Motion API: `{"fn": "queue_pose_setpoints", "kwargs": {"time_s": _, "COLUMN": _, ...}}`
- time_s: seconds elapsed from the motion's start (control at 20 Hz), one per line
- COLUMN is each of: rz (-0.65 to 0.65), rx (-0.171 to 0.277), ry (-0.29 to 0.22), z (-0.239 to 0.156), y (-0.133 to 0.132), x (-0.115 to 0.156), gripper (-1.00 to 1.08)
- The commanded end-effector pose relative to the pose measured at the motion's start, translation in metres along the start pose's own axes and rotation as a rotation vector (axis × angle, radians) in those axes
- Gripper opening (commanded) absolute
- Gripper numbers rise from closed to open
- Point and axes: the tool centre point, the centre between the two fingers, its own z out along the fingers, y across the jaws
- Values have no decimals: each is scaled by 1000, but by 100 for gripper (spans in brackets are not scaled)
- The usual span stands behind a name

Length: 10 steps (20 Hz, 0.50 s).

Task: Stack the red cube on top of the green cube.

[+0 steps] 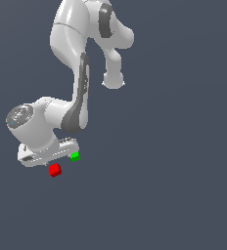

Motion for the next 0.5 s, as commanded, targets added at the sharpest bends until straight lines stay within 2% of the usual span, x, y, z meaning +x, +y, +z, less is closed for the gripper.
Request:
{"fn": "queue_pose_setpoints", "kwargs": {"time_s": 0.0, "rz": -24, "rx": -1, "ry": 1, "z": 3, "y": 10, "x": 3, "gripper": 100}}
{"fn": "queue_pose_setpoints", "kwargs": {"time_s": 0.45, "rz": -68, "rx": -3, "ry": 2, "z": 9, "y": 29, "x": 11, "gripper": 100}}
